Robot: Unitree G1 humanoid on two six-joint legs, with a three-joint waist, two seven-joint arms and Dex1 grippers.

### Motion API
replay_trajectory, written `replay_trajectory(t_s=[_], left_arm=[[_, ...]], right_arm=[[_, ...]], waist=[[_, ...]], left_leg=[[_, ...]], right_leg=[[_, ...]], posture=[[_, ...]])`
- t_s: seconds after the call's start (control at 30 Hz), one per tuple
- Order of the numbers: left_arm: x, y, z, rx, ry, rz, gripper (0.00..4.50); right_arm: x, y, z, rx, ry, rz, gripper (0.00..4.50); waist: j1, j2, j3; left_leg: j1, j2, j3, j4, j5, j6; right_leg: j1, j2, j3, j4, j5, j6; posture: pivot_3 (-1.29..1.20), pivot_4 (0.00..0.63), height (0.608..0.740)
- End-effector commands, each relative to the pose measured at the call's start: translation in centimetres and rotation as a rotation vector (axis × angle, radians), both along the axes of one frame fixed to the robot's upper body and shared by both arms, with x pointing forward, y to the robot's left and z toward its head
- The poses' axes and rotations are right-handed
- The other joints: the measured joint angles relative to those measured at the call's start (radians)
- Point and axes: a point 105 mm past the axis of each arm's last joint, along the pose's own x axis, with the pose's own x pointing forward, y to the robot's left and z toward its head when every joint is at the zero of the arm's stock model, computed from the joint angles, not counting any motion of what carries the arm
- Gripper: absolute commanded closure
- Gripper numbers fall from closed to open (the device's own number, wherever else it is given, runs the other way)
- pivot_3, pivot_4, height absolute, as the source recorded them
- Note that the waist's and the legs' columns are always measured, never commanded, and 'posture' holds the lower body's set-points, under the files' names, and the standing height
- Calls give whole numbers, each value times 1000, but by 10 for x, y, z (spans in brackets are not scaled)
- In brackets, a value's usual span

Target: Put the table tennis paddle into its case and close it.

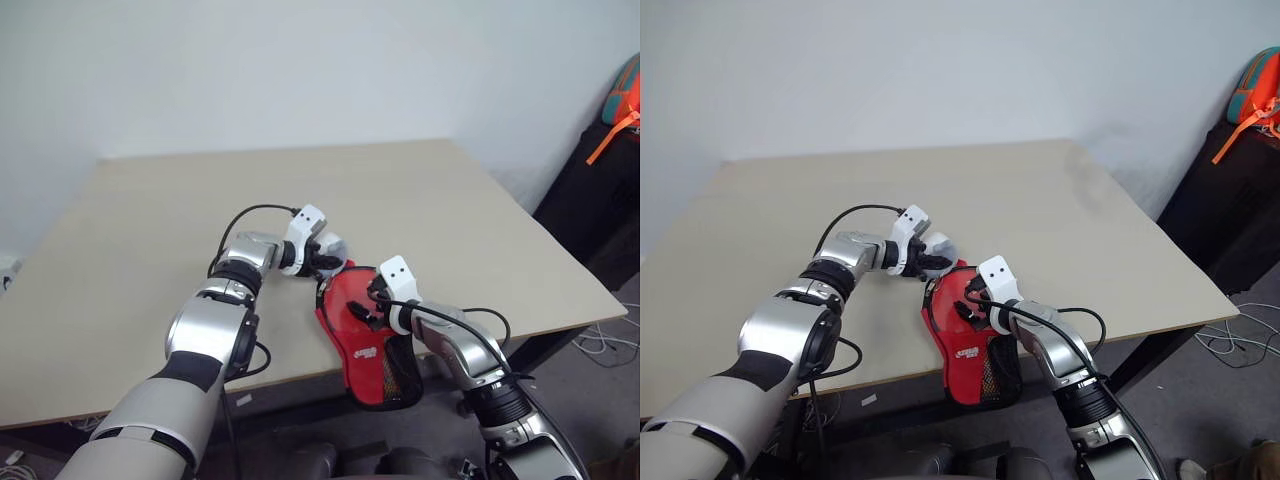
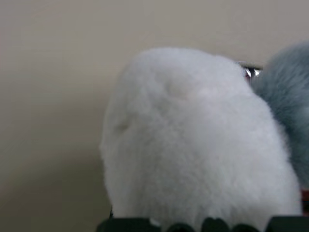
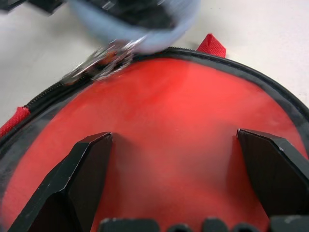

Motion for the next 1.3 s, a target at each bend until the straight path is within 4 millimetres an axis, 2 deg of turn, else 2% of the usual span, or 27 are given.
replay_trajectory(t_s=[0.03,0.27,0.37,0.53,0.6,0.73,0.87,0.9,1.03,1.17,1.3], left_arm=[[21,-21,48,-47,-167,20,3890],[33,-17,52,13,-244,119,3891],[40,-22,61,-25,-284,201,3891],[43,-46,70,-28,-359,226,3892],[39,-67,73,-68,-380,189,3892],[24,-97,63,-56,-380,61,3902],[14,-104,45,-16,-351,-12,3912],[13,-103,42,-22,-340,-20,3192],[10,-96,35,-17,-321,-55,1757],[10,-88,40,-60,-289,-79,334],[13,-77,57,-125,-288,-101,334]], right_arm=[[-24,-5,-44,-68,193,3,0],[-24,-11,-42,-56,186,-24,0],[-24,-14,-42,-60,184,-35,0],[-23,-16,-42,-65,178,-36,0],[-22,-18,-43,-78,175,-43,0],[-19,-18,-40,-77,163,-46,0],[-17,-21,-39,-71,152,-65,0],[-17,-21,-39,-65,151,-72,0],[-16,-24,-37,-54,149,-87,0],[-16,-27,-36,-52,143,-89,0],[-14,-28,-31,-48,128,-81,0]], waist=[[1,0,0],[2,0,0],[3,0,0],[2,0,0],[2,0,0],[3,0,0],[2,0,-1],[2,0,-1],[2,1,-1],[1,2,-1],[0,2,-2]], left_leg=[[0,0,0,0,0,0],[0,0,0,0,0,0],[0,-1,-1,1,0,0],[0,-1,-1,1,0,0],[0,-1,-1,1,0,0],[0,-1,-1,2,0,1],[0,-1,-1,1,0,1],[0,-1,-1,1,0,1],[0,-1,-1,1,-1,1],[0,-1,-1,1,-1,1],[0,-1,-1,1,-1,1]], right_leg=[[0,0,0,0,0,0],[1,0,-1,0,0,0],[1,0,-1,0,0,0],[2,-1,-1,0,0,0],[1,-1,-1,0,0,0],[2,-1,-2,0,0,0],[2,-1,-2,0,0,0],[2,-1,-2,0,0,0],[2,-1,-2,-1,0,0],[2,-1,-2,-1,0,0],[2,-1,-2,-1,0,0]], posture=[[0,0,740],[0,0,740],[0,0,740],[0,0,740],[0,0,740],[0,0,740],[0,0,740],[0,0,740],[0,0,740],[0,0,740],[0,0,740]])
